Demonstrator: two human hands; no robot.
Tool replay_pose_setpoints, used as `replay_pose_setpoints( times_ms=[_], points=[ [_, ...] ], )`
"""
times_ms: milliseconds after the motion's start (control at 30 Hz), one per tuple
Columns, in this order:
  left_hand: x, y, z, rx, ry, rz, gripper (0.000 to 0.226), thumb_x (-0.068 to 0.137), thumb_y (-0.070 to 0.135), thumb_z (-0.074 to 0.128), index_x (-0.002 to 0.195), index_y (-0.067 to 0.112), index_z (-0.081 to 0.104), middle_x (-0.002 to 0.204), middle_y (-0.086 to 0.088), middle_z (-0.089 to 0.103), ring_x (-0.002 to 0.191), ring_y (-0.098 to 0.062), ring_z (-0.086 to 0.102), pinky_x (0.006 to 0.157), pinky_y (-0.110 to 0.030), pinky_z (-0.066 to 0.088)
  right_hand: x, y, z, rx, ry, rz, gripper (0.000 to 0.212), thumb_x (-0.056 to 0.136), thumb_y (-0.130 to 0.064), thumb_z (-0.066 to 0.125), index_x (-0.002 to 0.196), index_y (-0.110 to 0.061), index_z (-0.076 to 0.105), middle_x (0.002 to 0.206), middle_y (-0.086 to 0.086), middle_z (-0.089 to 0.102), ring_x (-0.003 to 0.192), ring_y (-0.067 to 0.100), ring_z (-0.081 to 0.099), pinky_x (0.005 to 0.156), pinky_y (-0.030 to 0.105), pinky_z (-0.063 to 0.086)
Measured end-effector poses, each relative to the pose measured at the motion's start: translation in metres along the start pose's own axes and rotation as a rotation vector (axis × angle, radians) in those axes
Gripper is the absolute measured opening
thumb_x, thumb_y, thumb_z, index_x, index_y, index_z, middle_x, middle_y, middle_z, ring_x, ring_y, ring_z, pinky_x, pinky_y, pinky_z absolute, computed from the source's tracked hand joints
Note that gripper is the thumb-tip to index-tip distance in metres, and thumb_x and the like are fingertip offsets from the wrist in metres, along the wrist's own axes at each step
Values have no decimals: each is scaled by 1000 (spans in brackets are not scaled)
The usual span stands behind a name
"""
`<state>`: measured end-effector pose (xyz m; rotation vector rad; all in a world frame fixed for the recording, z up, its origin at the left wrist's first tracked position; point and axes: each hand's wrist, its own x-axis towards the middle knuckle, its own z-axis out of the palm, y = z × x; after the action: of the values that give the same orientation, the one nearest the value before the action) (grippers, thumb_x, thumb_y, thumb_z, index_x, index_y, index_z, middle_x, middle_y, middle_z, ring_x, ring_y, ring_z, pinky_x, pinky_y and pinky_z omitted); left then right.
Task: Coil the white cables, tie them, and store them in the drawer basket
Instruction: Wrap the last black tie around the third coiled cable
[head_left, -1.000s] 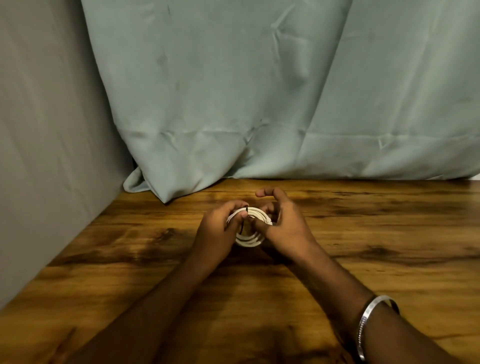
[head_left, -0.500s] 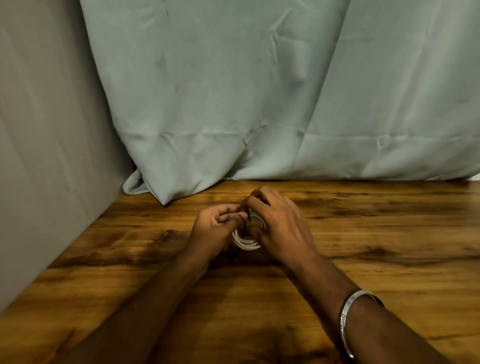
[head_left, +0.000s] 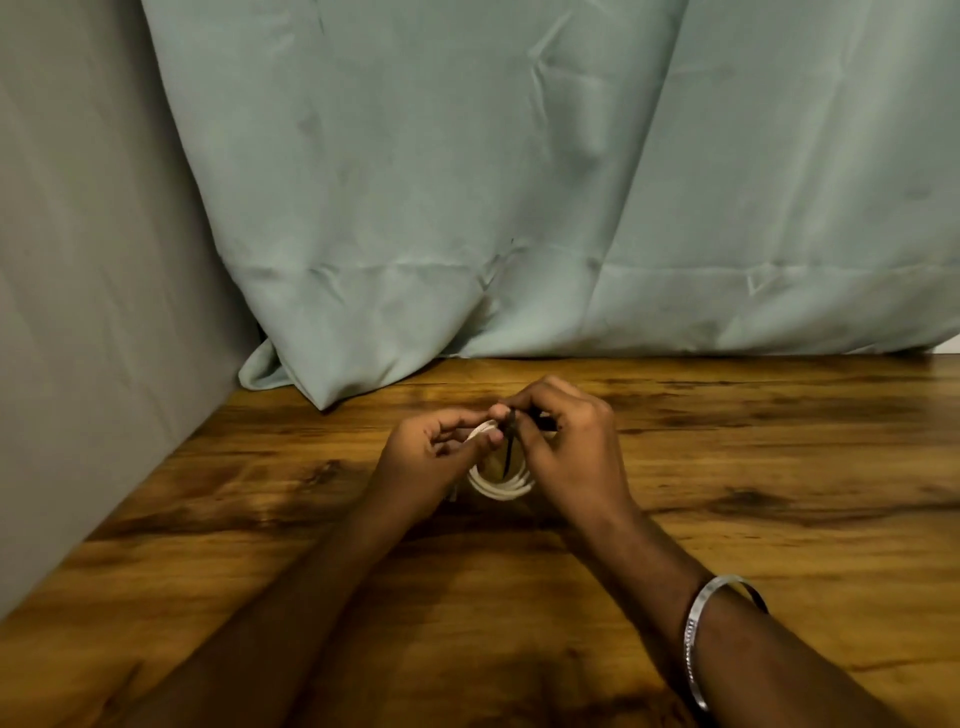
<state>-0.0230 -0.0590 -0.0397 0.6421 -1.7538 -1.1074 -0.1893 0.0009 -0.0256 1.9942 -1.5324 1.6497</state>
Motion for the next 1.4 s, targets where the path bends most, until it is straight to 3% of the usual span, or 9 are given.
replay_pose_setpoints(
  times_ms=[133, 267, 433, 633, 900, 1033, 1200, 1300, 1400],
  points=[
    [-2, -3, -2, 472, -32, 219, 30, 92, 31, 67, 121, 26, 71, 105, 9, 75, 97, -3, 69, 82, -23, 53, 1, 2, 4, 79, 65, 164, 20, 92, -24, 77, 76, -17, 68, 75, -6, 65, 74, 12, 62, 67, 43, 52],
    [-2, 0, -3, 657, -54, 349, 25, 96, 35, 54, 104, 19, 72, 81, 7, 64, 74, -5, 59, 65, -29, 44, 1, -5, 6, 84, 7, 94, 26, 94, -23, 75, 75, -12, 62, 74, -2, 60, 72, 13, 58, 66, 42, 48],
    [0, 9, 2, 656, -68, 410, 29, 97, 37, 57, 118, 22, 70, 84, 9, 66, 74, -2, 58, 65, -28, 45, 1, -8, 0, -8, 86, 41, 24, 97, -22, 71, 78, -12, 60, 78, -4, 57, 72, 14, 56, 62, 36, 46],
    [3, 16, 13, 647, -95, 385, 33, 96, 43, 55, 119, 24, 71, 84, 3, 69, 75, -11, 63, 67, -41, 48, 2, 2, 1, 82, 203, 266, 30, 93, -24, 76, 70, -19, 58, 69, -4, 60, 64, 16, 58, 59, 34, 46],
    [-6, 9, 11, 621, -60, 299, 28, 95, 35, 57, 115, 23, 71, 95, 6, 72, 85, -8, 64, 75, -41, 50, 2, 4, 2, 57, 115, 266, 30, 92, -40, 74, 71, -24, 59, 67, -5, 62, 64, 15, 59, 60, 46, 53],
    [-6, 3, 10, 668, -73, 237, 39, 93, 43, 55, 131, 35, 59, 112, 11, 68, 103, -9, 63, 91, -45, 49, 2, 6, 2, 107, 101, 303, 31, 89, -52, 69, 76, -24, 63, 70, -4, 66, 68, 20, 65, 63, 49, 56],
    [-7, -2, 12, 706, -90, 207, 43, 98, 45, 43, 136, 29, 55, 120, 8, 66, 110, -12, 61, 95, -48, 48, 3, 3, 0, 92, 53, 222, 28, 92, -36, 75, 73, -24, 60, 70, -7, 63, 67, 12, 60, 64, 46, 53],
    [-9, -1, 14, 710, -129, 232, 32, 100, 32, 47, 129, 23, 58, 115, 4, 66, 102, -12, 62, 90, -46, 50, 1, -4, 0, -30, -34, 98, 26, 93, -33, 75, 75, -23, 59, 74, -9, 60, 71, 11, 59, 63, 41, 51],
    [-11, 3, 16, 699, -164, 266, 36, 100, 25, 51, 136, 23, 54, 122, 1, 66, 106, -13, 62, 89, -41, 51, 1, -1, 2, -74, -20, 111, 26, 94, -34, 74, 75, -22, 60, 74, -9, 61, 70, 10, 59, 62, 39, 51]
  ],
)
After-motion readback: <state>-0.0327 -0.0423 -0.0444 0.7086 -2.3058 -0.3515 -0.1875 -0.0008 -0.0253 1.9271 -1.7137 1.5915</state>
